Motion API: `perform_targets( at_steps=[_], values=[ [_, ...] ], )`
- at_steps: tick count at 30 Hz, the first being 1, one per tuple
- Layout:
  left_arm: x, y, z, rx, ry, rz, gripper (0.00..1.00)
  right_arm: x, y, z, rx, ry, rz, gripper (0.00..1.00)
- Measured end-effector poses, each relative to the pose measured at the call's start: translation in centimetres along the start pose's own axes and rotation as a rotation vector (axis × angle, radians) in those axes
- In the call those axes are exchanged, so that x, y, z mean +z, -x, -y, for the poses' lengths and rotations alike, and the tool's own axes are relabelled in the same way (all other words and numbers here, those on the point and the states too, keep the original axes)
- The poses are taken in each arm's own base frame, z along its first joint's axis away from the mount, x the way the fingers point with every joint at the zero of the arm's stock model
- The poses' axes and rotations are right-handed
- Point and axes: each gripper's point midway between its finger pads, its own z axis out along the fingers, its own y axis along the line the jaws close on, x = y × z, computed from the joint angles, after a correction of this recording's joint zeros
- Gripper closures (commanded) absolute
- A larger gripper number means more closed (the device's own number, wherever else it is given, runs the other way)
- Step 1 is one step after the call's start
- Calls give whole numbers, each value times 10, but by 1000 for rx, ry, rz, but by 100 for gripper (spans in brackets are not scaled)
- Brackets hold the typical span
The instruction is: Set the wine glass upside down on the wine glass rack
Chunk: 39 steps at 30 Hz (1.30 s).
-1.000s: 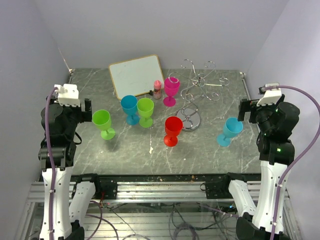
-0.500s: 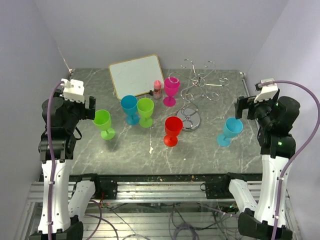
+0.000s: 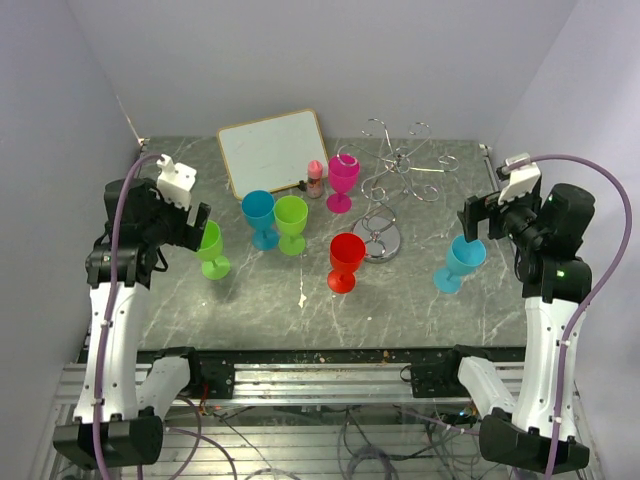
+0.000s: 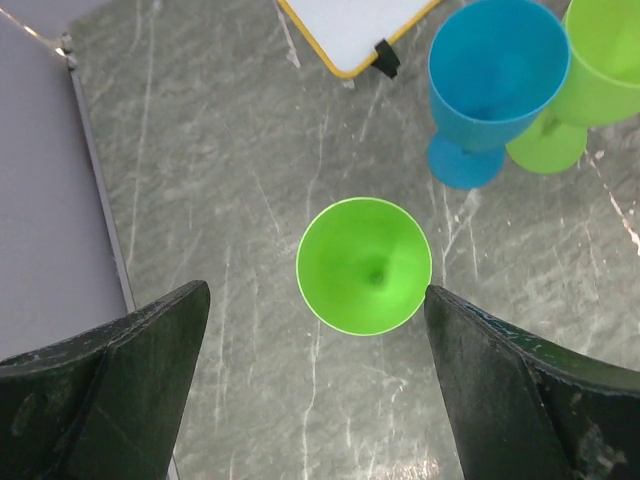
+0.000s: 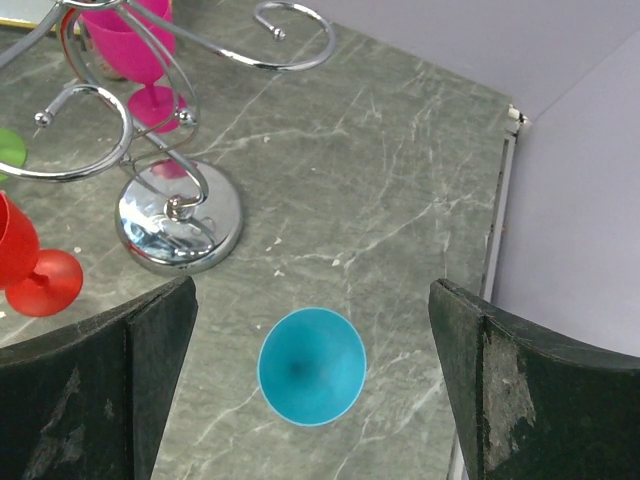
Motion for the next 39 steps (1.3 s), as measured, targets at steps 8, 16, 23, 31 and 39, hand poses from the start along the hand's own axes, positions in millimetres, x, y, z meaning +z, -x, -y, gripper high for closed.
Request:
perform_targets(
  at_steps=[8,16,23,31,39],
  values=[
    [31,-26,-9,-28,-32,-215,20,-5,5,-5,7,25,-6,0],
    [54,-70,-7,-70,-69,-427,36,-4,15,-7,17,52,13,0],
    [63,-73,-8,-81,-79,-457,58,-4,12,-8,21,55,5,0],
    [85,-98,-3,-102,-120,-554,80,-1,7,-9,30,61,-12,0],
    [84,-85,-8,-99,-113,-537,90,7,-2,-11,49,90,-36,0]
  ],
)
